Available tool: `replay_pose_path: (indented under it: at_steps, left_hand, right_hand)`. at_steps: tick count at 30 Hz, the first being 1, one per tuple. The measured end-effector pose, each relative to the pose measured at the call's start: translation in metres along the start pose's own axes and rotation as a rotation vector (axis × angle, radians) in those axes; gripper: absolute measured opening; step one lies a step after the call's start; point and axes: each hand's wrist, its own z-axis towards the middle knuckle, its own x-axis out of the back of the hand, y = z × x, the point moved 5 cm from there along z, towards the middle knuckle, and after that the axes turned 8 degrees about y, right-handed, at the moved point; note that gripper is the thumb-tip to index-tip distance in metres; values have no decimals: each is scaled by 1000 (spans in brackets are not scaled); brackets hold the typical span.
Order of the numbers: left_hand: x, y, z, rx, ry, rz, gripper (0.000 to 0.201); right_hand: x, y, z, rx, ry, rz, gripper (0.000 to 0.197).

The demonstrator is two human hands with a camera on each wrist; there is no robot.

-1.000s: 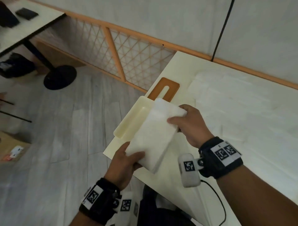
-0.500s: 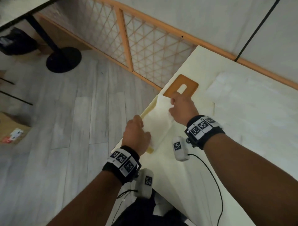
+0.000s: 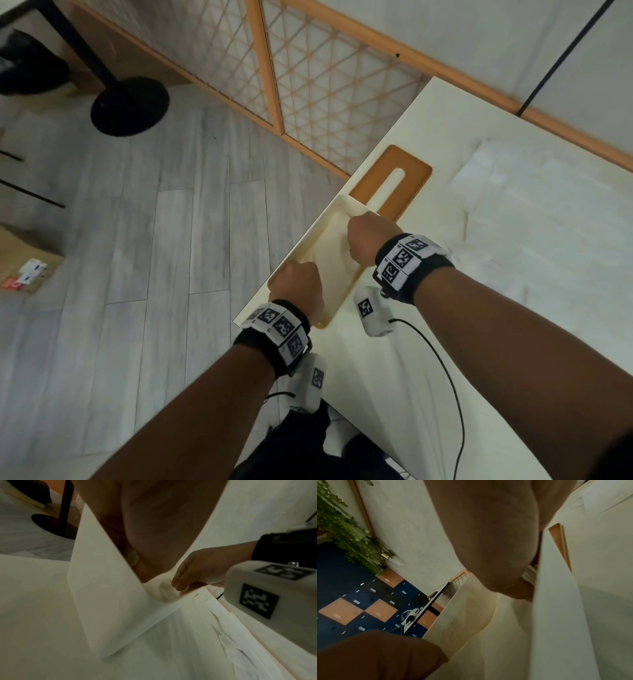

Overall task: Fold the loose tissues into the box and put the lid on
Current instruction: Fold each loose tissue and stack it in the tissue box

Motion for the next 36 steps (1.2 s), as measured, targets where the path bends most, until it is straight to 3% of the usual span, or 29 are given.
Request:
replay_pose_path:
  at_steps: [3,6,11,14,17,20,23,26,30,33,36]
  left_hand:
    - [0,2,1,-6,-37,15,33]
    - [6,2,-3,-49,28,28,29]
    - [14,7,-13,-252,139,112,19]
    - [0,15,-5,-300,-41,40,25]
    - [-11,19,1,-296,-188,126,27]
    - [-18,16,3,-274,-248,267,32]
    - [-23,15,6,-260,-288,311,36]
    - [-28,15,6,-252,-334,308,38]
    - [-30,14,5,-247,-374,284,41]
    - [-22,16,1,-271,-349,309,34]
    - [-11,19,-2,-314,-304,381,27]
  right_hand:
    - [-3,-3,4,40,-69,-43,18]
    - [-2,-4,3,51,-67,-61,18]
    - [16,-13,-5,99,112,-148,25]
    - [8,-26,1,181,-8,-103,14]
    - [-17,-23,15,124,-133,-121,5]
    - [-43,-17,29,94,-200,-165,43]
    - [-47,-18,32,137,-177,-171,75]
    - [-48,-17,30,159,-177,-151,77]
    - [-58,-19,37,163,-142,-163,94]
    - [-62,-17,41,156,-156,-120,89]
    - [-34,-21,23,157,-103,-35,53]
